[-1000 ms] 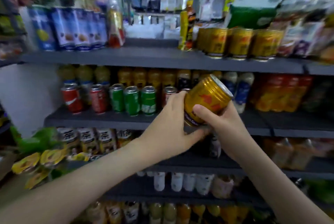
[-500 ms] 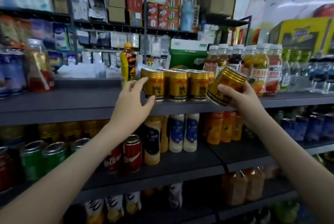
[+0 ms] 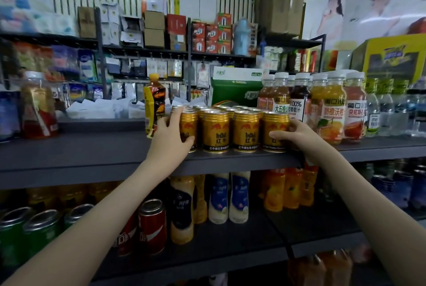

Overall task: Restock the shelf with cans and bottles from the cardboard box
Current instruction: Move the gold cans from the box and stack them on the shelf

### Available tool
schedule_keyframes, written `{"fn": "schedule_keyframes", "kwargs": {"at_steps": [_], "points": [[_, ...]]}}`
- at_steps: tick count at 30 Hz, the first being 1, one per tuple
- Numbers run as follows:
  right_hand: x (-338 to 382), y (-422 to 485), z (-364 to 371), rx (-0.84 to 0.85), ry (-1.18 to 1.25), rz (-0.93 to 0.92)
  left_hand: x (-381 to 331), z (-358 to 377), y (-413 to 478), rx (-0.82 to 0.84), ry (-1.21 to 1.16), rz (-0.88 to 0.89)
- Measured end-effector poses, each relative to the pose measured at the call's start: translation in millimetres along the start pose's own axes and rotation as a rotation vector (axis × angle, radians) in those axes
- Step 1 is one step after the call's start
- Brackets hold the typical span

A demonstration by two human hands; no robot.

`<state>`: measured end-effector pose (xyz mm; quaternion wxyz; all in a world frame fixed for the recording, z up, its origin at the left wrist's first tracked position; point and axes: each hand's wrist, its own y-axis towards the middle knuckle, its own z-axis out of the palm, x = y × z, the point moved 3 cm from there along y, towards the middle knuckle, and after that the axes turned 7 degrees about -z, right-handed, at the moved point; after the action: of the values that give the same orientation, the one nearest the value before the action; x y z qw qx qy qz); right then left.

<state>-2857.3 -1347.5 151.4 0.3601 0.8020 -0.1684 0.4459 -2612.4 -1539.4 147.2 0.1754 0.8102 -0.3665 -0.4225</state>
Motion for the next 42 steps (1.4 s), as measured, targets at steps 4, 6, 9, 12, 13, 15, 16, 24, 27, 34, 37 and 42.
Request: {"fn": "schedule_keyframes", "kwargs": {"at_steps": [4,6,9,12,13,15,16,24,27,34,37,42], "points": [[-6.4,5.2,-5.4,0.102,-0.079,-0.036,-2.8,4.8,1.1,-0.021,0.046,-0.021],[-7.3,5.2,-5.8,0.122,-0.100,-0.046,-4.3,5.3,0.5,-0.044,0.060,-0.030],[-7.7,5.5,-4.6,0.149,-0.172,-0.080,-7.6,4.7,-1.2,-0.061,0.076,-0.047],[-9.0,8.5,-6.4,0.159,-0.200,-0.098,-11.0,4.0,-1.6,-0.067,0.091,-0.066],[-9.2,9.2,-6.6,0.166,-0.206,-0.095,-11.4,4.3,-1.5,-0.069,0.093,-0.071],[-8.4,9.1,-5.9,0.178,-0.201,-0.103,-11.8,5.1,-1.8,-0.071,0.097,-0.077],[-7.7,8.6,-5.2,0.183,-0.195,-0.109,-12.0,5.3,-2.3,-0.072,0.099,-0.076],[-10.9,5.6,0.9,0.165,-0.245,-0.163,-14.8,6.9,-6.4,-0.085,0.143,-0.098],[-12.1,1.3,-1.0,0.135,-0.322,-0.181,-16.5,5.8,-13.6,-0.087,0.178,-0.137],[1.4,-59.6,28.1,-0.340,-0.451,-0.630,-8.2,-27.5,-87.2,-0.323,0.147,0.016],[5.9,-118.5,108.0,-0.150,-0.431,-0.817,21.5,-26.0,-155.9,-0.225,0.213,0.077],[-12.7,-195.4,257.3,0.453,-0.358,-0.848,114.4,-42.4,-267.0,0.063,0.426,-0.103]]}}
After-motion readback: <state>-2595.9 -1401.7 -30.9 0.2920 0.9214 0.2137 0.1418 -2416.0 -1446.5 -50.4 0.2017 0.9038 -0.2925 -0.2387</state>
